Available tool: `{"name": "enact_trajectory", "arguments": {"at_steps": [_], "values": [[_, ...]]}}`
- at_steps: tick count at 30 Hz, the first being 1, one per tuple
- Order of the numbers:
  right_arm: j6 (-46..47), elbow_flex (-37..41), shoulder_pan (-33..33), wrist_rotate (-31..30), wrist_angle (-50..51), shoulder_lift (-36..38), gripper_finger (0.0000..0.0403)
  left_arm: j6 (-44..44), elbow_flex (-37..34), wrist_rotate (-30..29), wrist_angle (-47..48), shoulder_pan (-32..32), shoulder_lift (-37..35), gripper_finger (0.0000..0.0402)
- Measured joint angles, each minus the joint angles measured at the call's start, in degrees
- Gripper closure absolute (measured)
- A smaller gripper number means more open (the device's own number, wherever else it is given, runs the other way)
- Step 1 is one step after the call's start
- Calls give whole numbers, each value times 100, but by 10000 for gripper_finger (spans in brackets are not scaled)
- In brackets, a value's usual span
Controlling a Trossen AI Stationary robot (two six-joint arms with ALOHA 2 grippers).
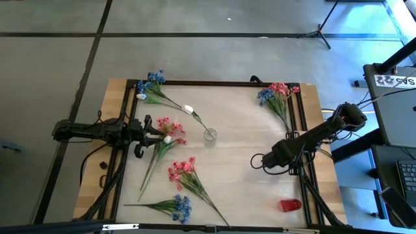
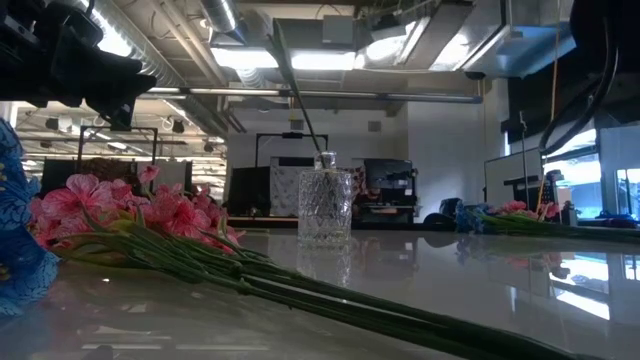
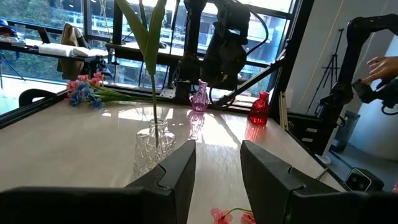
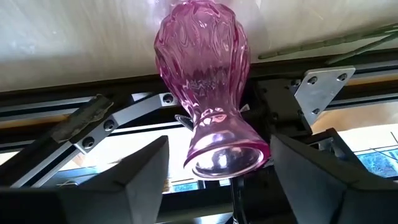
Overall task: Sort flowers into vase by color
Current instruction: Adjust the purple vase
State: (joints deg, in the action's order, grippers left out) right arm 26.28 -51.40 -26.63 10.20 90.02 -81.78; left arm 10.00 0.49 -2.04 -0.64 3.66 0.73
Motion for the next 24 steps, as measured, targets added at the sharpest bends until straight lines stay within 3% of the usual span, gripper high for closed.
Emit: {"name": "enact_trajectory", "arguments": {"at_steps": [10,18,24], "values": [[11,0,2,-14,-71,0,226,0,0,0,0,0,0,278],[17,-90,2,-80,-146,0,227,-2,0,0,0,0,0,278],[15,-511,2,-652,-20,-4,227,-1,0,0,1,-1,0,278]]}}
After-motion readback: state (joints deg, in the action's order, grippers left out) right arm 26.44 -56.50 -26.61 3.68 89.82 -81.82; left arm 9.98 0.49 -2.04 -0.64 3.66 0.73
